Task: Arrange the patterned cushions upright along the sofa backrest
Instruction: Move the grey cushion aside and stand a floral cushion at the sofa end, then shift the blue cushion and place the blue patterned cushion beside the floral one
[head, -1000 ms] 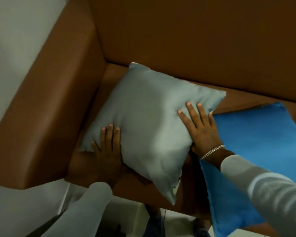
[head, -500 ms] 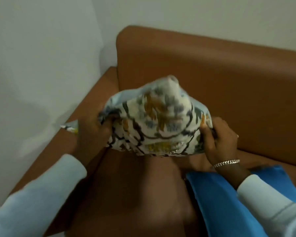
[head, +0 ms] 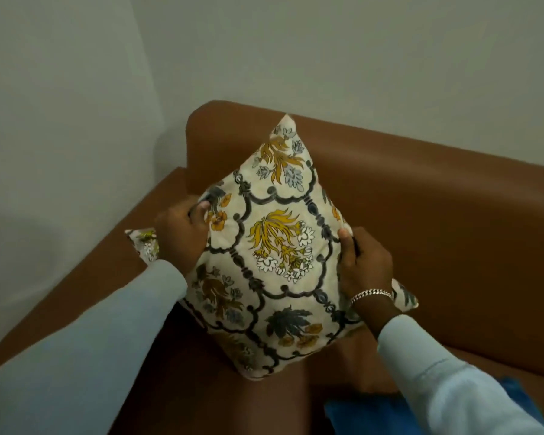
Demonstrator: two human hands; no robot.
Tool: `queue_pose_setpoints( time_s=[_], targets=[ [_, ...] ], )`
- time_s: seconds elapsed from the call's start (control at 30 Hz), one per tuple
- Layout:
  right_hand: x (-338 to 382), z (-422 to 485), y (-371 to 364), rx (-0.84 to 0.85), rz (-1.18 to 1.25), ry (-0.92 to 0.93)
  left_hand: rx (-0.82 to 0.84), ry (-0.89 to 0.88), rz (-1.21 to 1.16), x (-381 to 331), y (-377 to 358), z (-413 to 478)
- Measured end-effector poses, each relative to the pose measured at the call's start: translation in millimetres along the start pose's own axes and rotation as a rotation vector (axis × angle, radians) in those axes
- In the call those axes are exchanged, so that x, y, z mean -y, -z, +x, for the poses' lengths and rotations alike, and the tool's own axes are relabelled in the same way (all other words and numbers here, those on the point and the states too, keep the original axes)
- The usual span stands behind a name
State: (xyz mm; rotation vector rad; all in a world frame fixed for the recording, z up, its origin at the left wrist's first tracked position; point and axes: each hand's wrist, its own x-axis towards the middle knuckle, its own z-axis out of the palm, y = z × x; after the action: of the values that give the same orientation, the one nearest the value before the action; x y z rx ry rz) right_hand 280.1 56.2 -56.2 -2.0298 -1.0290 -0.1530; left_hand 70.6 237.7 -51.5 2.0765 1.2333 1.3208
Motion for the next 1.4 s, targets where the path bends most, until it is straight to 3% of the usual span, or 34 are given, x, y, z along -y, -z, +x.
queue_pose_setpoints(
  time_s=[0.23,0.37,0.5,0.6,0.67,0.73,0.8,0.9,1.07,1.17,1.33,1.4],
  targets=[
    [-0.7,7.4,18.4,0.124,-0.082,-0.129,0.013,-0.045,0.089,-15.8,-0.8,-5.3],
    [-18.9,-44.5,51.4,0.238,-0.053,-0.054,0.062,-0.145,0.107,-38.3,-0.3,-69.4],
    [-69.3,-126.3,103.7,0.423,-0.171,-0.057,0.281,-0.312,0.177,-62.3,-10.2,-169.2],
    [-121.5,-195.1,155.5,0.463,-0.261,-0.094,0.519,-0.333,0.150,-88.0,-24.3,-256.5],
    [-149.9,-234.1,186.5,0.465,-0.337,-0.082,0.724,-0.439,0.165,-98.9,-31.9,-308.8],
    [-175.2,-267.1,218.1,0.473,-0.384,-0.060,0.928,-0.552,0.242,-105.3,-40.0,-353.1],
    [-196.0,-296.3,250.2,0.504,-0.409,-0.055,1.017,-0.587,0.388,-110.3,-46.6,-380.9],
    [-221.0,-342.5,284.6,0.569,-0.458,-0.056,1.038,-0.560,0.541,-121.2,-53.1,-397.3],
    [-235.3,-392.1,293.8,0.525,-0.634,0.051,1.086,-0.715,0.455,-130.6,-51.9,-394.0],
    [-233.3,-379.7,285.6,0.547,-0.653,-0.031,1.118,-0.646,0.337,-140.0,-51.4,-378.3],
    [-235.5,-332.9,299.2,0.568,-0.469,-0.088,1.096,-0.480,0.057,-177.7,-56.5,-339.7],
    [-217.5,-294.7,316.4,0.471,-0.290,-0.055,0.963,-0.388,0.039,-201.7,-42.7,-302.9]
  ],
)
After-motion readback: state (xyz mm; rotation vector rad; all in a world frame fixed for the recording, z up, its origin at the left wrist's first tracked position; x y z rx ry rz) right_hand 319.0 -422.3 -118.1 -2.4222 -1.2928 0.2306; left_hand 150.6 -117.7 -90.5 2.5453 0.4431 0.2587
